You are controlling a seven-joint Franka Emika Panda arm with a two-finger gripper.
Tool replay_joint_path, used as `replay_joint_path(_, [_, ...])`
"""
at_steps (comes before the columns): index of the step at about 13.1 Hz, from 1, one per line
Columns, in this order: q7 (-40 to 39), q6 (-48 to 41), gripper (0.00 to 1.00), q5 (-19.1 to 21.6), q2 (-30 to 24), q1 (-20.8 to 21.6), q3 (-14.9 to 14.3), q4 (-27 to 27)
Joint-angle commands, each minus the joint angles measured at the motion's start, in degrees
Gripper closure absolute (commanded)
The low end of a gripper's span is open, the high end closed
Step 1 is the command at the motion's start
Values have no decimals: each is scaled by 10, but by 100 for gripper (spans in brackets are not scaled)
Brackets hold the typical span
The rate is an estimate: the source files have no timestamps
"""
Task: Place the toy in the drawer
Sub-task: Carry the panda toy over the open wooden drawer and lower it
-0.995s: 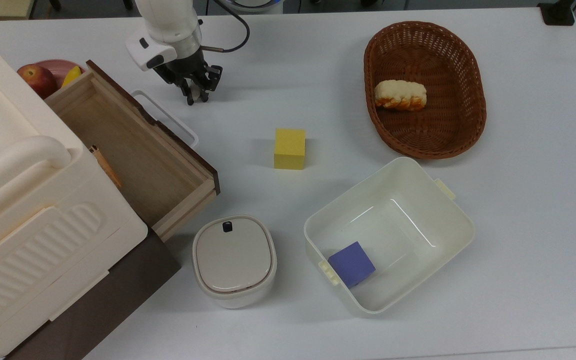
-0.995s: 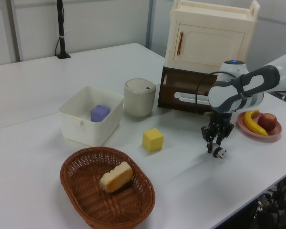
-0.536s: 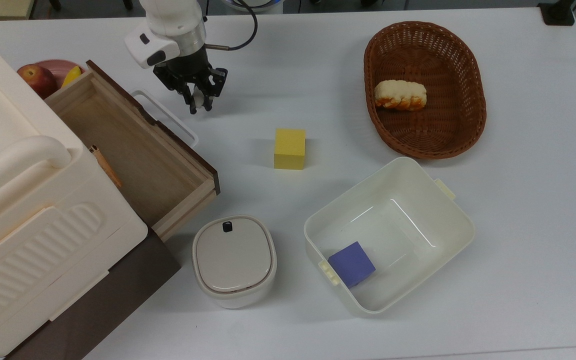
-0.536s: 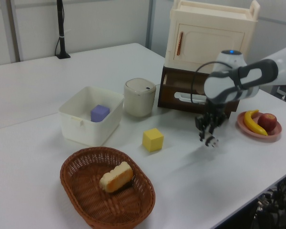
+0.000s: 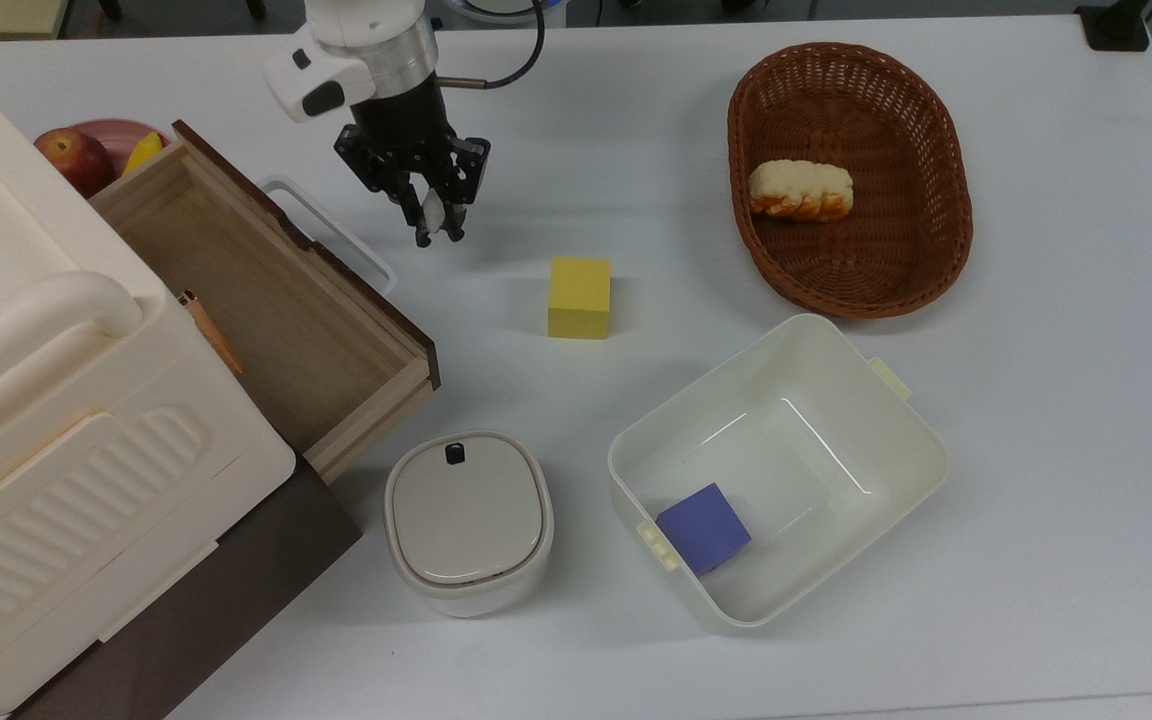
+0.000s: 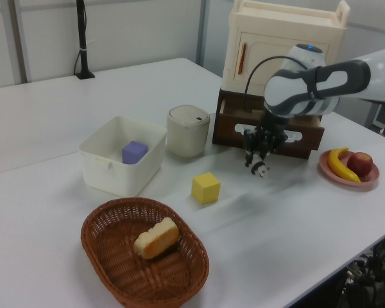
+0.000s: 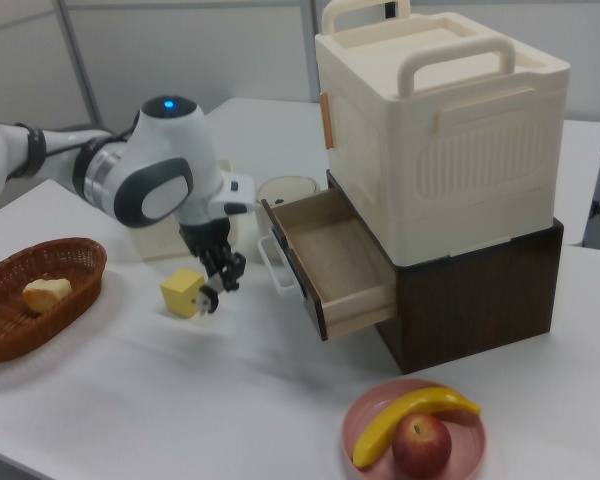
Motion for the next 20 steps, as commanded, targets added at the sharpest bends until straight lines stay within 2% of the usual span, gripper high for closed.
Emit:
replay_joint_path(1, [20, -19, 100, 44, 0, 4, -5, 66])
replay_joint_path(4, [19, -38, 100, 50, -1, -12, -9, 107])
replay_joint_path(5, [17, -38, 100, 53, -1, -14, -20, 116])
replay_joint_path(8, [13, -32, 100, 59, 0, -27, -35, 124])
replay_joint_path(11, [-26, -31, 100, 111, -1, -38, -65, 137])
replay_joint_path(13, [-36, -30, 100, 112, 1, -50, -67, 138])
replay_joint_path(14, [-39, -31, 100, 112, 11, -69, -66, 144])
replay_joint_path(17, [-40, -35, 100, 110, 73, -113, -60, 213])
replay_joint_path(20, [-44, -31, 100, 104, 110, -121, -60, 234])
